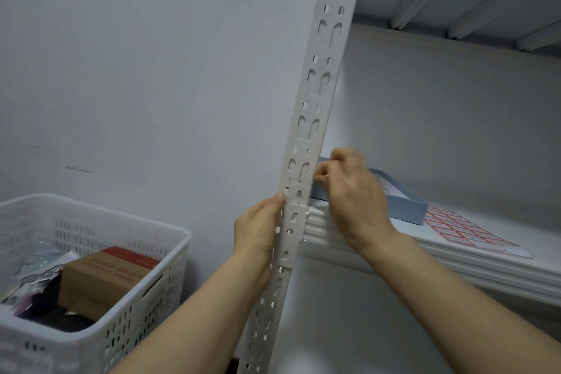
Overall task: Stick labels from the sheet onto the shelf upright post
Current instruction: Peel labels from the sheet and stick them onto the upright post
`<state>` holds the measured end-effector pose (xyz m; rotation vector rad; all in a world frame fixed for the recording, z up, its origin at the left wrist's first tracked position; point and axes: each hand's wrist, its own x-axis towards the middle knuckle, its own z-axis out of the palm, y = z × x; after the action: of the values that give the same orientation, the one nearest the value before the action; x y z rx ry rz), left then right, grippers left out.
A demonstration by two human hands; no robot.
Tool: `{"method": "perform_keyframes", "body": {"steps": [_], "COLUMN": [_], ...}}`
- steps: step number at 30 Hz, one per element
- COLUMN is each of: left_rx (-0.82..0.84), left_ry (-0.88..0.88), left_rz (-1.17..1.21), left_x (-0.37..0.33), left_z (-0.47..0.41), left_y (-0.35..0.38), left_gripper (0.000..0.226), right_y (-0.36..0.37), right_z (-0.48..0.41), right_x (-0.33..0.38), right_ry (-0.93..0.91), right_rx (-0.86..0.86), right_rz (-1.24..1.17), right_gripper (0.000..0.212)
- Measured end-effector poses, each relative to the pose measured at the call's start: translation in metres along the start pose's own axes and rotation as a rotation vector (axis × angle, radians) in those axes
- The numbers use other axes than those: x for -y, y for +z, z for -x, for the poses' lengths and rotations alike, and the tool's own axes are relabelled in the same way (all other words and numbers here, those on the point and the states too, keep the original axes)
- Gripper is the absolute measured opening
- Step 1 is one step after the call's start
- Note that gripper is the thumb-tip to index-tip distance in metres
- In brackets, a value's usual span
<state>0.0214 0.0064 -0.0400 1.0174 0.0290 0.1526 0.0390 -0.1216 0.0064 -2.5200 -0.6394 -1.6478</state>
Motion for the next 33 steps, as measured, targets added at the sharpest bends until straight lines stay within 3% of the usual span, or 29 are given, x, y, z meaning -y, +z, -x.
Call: {"method": "perform_keyframes", "body": {"steps": [2, 4, 8, 15, 20, 24, 30, 33], "left_rx": [-0.066, -0.132, -0.28, -0.16, 0.003, 0.195, 0.285, 0.313], "left_ry": [0.018, 0.073, 0.392, 0.749, 0.957, 0.892, 0.693, 0.766], "left_rz": [0.006, 0.004, -0.229, -0.463, -0.551, -0.603, -0.984, -1.306], "left_x": [-0.003, -0.005, -0.002, -0.003, 0.0, -0.003, -0.008, 0.0], "left_z": [-0.001, -0.003, -0.001, 0.012, 0.015, 0.014, 0.0, -0.008], "left_y": [-0.005, -0.008, -0.001, 0.028, 0.049, 0.07, 0.095, 0.099], "left_gripper": [0.016, 0.03, 0.03, 0.034, 0.037, 0.038, 0.043, 0.041], "right_y": [-0.006, -0.013, -0.021, -0.034, -0.044, -0.045, -0.043, -0.038], "right_z": [-0.003, -0.008, -0.018, -0.03, -0.035, -0.036, -0.032, -0.032], "right_x": [-0.009, -0.021, -0.037, -0.057, -0.075, -0.084, -0.095, -0.101], "right_ry": [0.187, 0.311, 0.609, 1.022, 1.145, 1.171, 1.108, 1.071], "right_rx": [0.0, 0.063, 0.097, 0.122, 0.111, 0.138, 0.139, 0.141], "right_rz": [-0.081, -0.153, -0.464, -0.996, -1.129, -1.15, -1.117, -1.053], "right_gripper": [0.016, 0.014, 0.011, 0.007, 0.028, 0.036, 0.023, 0.013]}}
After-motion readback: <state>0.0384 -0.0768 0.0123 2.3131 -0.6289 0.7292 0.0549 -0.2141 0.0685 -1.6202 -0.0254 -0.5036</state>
